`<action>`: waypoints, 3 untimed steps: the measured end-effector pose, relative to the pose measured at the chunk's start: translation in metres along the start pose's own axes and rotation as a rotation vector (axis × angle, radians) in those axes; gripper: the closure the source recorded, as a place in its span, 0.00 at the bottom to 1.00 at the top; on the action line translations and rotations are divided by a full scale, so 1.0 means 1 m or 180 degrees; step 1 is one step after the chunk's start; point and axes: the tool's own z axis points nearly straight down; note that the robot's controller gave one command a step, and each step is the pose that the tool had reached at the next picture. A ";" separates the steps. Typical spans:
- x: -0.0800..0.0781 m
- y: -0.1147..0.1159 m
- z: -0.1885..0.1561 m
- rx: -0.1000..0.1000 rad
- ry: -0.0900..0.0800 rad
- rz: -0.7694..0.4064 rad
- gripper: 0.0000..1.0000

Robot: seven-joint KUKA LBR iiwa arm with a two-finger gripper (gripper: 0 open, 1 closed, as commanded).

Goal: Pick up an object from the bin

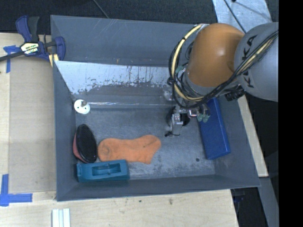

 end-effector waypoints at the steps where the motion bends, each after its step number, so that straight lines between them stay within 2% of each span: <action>1: -0.001 0.000 -0.005 -0.0001 -0.0027 0.0001 0.00; 2: 0.007 0.011 0.016 -0.0003 -0.0055 0.0253 0.00; 3: 0.020 0.031 0.076 -0.0004 -0.0031 0.0434 0.00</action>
Offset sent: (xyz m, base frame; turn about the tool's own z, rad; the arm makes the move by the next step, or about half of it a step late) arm -0.0345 0.0432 -0.0734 0.2313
